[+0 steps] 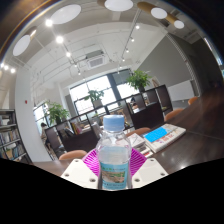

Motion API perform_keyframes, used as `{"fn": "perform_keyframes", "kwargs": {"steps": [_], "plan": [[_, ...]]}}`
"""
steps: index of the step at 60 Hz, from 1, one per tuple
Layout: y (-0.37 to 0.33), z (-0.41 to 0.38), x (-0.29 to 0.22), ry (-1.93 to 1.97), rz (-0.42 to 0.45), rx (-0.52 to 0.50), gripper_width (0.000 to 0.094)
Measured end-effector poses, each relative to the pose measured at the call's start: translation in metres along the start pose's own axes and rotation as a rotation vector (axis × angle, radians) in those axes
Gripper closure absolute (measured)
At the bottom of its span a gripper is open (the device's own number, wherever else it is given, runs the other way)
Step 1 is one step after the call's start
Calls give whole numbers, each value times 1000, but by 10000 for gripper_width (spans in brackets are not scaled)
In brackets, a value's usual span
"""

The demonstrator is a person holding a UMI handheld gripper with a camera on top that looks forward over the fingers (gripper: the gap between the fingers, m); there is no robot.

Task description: Pour water

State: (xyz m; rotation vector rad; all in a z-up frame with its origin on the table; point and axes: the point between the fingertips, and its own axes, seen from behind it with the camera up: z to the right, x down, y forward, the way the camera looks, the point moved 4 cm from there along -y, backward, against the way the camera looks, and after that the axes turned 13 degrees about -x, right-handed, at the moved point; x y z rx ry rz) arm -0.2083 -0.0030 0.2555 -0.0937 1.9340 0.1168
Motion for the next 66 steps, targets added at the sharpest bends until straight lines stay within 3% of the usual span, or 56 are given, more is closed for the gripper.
{"fn": "perform_keyframes", "kwargs": {"steps": [9, 19, 39, 48, 58, 66], "plan": [[-17, 88, -5, -255, -57, 198, 586], [-29, 147, 18, -327, -141, 307, 586], [-17, 207, 99, -319, -249, 292, 586], [-22, 207, 99, -307, -183, 288, 572], [-23, 210, 100, -290, -180, 286, 440], [-39, 207, 115, -292, -273, 271, 92]]}}
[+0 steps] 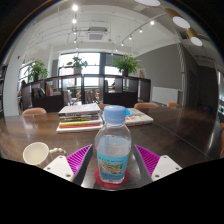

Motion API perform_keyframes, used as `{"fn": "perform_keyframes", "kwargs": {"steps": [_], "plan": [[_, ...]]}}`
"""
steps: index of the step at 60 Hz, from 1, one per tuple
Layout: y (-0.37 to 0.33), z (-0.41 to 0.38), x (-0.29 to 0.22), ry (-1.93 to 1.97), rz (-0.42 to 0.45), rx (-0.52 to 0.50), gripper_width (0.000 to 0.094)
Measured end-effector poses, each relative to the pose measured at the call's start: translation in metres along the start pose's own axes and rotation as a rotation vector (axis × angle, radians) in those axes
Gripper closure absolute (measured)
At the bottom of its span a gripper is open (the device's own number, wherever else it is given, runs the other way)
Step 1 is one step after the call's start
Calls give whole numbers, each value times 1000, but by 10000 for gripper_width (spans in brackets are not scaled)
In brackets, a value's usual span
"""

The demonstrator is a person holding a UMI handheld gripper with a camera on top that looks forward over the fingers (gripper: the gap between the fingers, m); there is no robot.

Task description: Pour water

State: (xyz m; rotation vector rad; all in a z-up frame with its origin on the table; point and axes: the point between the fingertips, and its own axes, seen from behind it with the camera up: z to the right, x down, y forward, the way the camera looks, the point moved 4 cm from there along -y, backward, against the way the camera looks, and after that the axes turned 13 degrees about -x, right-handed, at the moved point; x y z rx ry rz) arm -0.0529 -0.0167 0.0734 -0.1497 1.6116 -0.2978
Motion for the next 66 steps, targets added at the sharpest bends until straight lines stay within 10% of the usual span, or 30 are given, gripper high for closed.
{"fn": "perform_keyframes", "kwargs": {"steps": [19, 66], "plan": [[-93, -33, 40, -75, -126, -76, 82], [-231, -113, -23, -87, 20, -238, 84]]}}
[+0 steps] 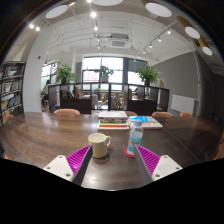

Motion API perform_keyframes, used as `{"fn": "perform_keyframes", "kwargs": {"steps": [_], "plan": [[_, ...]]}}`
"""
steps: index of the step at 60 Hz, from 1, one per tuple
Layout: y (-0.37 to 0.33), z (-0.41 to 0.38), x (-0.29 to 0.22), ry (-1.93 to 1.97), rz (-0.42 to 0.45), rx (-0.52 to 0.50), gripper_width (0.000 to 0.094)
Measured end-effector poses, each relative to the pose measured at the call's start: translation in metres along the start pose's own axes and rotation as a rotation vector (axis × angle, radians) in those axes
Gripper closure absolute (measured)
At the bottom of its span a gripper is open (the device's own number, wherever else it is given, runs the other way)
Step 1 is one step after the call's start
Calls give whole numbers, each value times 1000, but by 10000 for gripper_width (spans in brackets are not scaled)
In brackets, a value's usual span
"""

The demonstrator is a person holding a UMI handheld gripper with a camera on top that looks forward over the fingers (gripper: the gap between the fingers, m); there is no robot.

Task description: Pour water

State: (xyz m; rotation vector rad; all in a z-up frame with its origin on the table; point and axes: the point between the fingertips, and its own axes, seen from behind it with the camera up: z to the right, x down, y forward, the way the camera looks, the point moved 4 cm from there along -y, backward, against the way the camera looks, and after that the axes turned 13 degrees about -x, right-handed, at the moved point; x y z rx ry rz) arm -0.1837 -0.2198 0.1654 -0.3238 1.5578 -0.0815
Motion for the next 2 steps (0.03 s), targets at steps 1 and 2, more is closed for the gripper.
{"fn": "perform_keyframes", "kwargs": {"steps": [1, 2], "plan": [[-1, -1, -1, 0, 4, -2, 84], [-1, 0, -2, 1, 7, -4, 88]]}}
